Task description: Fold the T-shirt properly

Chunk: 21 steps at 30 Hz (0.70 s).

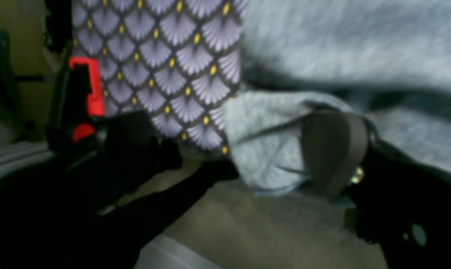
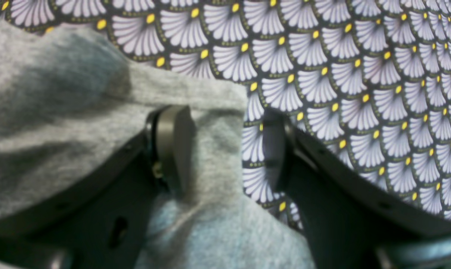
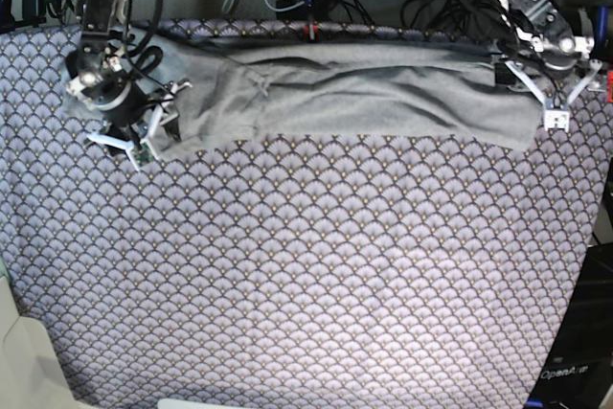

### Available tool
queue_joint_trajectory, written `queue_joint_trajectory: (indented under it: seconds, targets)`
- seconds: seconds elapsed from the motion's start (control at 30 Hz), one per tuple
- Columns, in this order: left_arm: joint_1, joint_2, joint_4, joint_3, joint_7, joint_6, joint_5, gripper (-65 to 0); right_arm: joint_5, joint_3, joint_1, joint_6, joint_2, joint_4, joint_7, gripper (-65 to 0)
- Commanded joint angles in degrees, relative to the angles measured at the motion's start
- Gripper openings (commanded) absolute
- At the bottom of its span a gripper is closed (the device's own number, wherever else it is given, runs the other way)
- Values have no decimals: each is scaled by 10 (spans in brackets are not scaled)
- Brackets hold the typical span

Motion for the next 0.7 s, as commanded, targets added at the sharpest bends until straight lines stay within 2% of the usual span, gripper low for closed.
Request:
queue_joint_trajectory:
  seconds: [0.0,0.2,0.4,0.5,0.67]
  targets:
    - [-1,-4,11,-1,4,3,1,0,8,2,4,-4,6,2,11,-332]
    - [-1,-4,11,-1,7,3,1,0,8,1,7,-4,13,-56,13,-332]
    - [-1,-4,13,-3,7,3,2,0,8,0,7,-4,14,-63,13,-341]
    - [-1,-4,26,-2,8,3,2,0,8,0,7,-4,17,-63,15,-397]
    - [-4,-4,32,-1,8,3,2,0,8,-1,6,-4,21,-63,35,-577]
